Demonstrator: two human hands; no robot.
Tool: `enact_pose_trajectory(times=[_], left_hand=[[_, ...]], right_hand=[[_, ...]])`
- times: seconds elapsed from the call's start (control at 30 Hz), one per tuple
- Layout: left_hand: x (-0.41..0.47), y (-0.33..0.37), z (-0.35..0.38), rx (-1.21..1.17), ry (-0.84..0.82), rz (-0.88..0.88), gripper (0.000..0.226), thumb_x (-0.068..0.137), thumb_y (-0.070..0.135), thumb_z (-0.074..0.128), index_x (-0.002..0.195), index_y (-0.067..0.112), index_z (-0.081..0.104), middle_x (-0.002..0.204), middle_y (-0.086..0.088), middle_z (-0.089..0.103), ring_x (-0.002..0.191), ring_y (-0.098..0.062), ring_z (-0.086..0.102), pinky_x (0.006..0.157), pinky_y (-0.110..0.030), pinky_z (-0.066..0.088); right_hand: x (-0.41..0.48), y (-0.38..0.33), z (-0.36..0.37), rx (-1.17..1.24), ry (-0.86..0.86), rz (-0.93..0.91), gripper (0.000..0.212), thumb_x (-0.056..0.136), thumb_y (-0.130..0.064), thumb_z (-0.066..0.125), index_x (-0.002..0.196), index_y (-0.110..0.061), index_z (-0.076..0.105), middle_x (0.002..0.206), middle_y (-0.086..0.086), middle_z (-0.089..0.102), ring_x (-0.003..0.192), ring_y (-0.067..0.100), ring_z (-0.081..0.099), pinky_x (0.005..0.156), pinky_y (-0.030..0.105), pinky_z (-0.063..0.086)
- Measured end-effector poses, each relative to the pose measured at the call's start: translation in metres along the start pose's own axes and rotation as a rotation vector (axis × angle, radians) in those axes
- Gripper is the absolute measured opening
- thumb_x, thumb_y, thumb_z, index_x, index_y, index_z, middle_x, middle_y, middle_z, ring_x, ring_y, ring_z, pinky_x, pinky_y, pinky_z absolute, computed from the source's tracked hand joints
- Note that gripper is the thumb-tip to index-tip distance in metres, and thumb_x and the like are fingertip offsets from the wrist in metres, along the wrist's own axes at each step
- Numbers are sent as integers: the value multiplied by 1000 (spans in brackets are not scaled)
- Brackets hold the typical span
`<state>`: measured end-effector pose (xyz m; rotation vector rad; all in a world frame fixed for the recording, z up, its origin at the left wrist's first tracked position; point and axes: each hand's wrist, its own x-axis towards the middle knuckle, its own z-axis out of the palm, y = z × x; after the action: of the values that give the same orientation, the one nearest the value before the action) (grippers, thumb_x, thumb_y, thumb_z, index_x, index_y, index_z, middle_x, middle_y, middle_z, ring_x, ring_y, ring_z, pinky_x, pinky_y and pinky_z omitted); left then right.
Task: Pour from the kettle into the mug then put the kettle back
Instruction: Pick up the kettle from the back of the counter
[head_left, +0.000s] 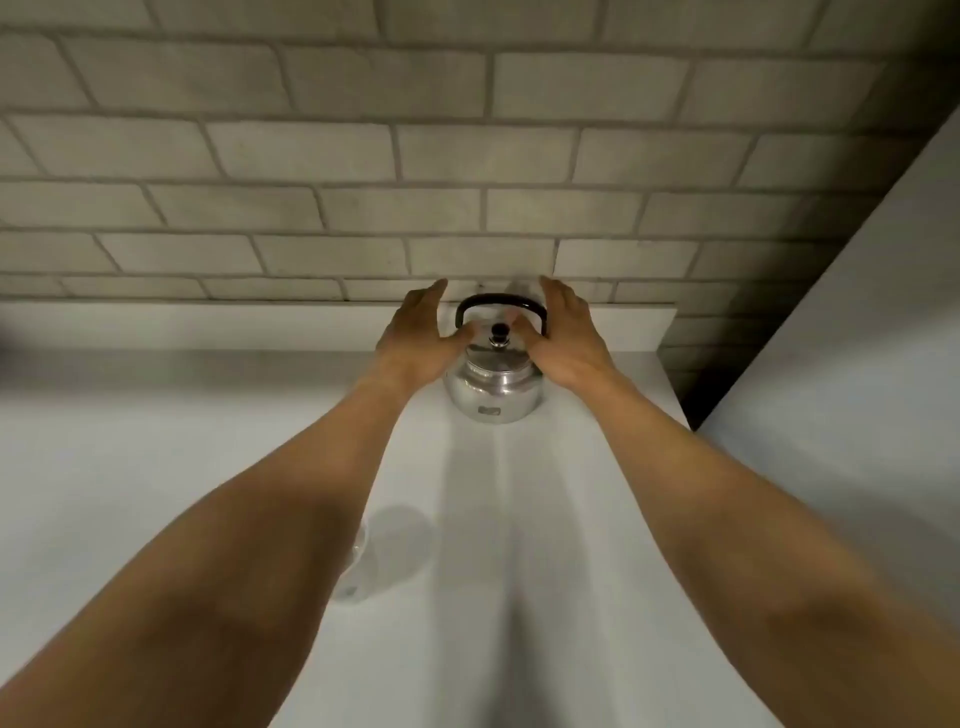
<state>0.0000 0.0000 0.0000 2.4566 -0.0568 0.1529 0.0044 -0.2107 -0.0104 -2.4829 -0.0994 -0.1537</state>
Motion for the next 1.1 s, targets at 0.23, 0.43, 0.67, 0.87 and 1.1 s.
enact_pose_trajectory(times=[0.23, 0.43, 0.67, 0.87, 1.1], left_hand=[[28, -2, 21, -121, -110, 14, 67, 106, 42, 54, 163, 29, 23, 166, -7, 32, 145, -29, 43, 118, -49, 38], [40, -4, 36, -99, -50, 93, 26, 108, 25, 53, 130, 16, 65, 118, -9, 71, 107, -29, 66, 83, -27, 43], [20, 3, 24, -9, -9, 86, 26, 108, 30, 52, 125, 18, 67, 107, -6, 73, 95, -28, 68, 83, -40, 55], [-28, 21, -4, -11, 59, 112, 22, 106, 33, 55, 118, 19, 68, 90, 2, 69, 81, -21, 63, 66, -28, 43], [-118, 33, -30, -251, 192, 93, 47, 100, 41, 65, 140, 17, 60, 129, -3, 69, 112, -20, 67, 95, -37, 55]], right_hand=[[30, 14, 8, 34, -81, -100, 72, 100, -58, 48, 160, -22, 31, 160, 2, 40, 145, 23, 37, 114, 37, 34], [41, 9, 8, 69, -116, -216, 41, 105, -54, 42, 129, -28, 63, 116, -9, 70, 104, 14, 64, 86, 32, 50], [36, 1, -1, 101, -130, -257, 41, 100, -55, 50, 104, -18, 68, 81, -7, 69, 76, 8, 64, 65, 30, 48], [2, -19, -27, 96, -76, -328, 37, 96, -58, 56, 97, -24, 68, 70, -10, 67, 70, 4, 62, 53, 14, 39], [-64, -54, -55, 86, 73, -408, 35, 94, -59, 59, 93, -26, 72, 66, -10, 67, 70, 2, 63, 56, 12, 40]])
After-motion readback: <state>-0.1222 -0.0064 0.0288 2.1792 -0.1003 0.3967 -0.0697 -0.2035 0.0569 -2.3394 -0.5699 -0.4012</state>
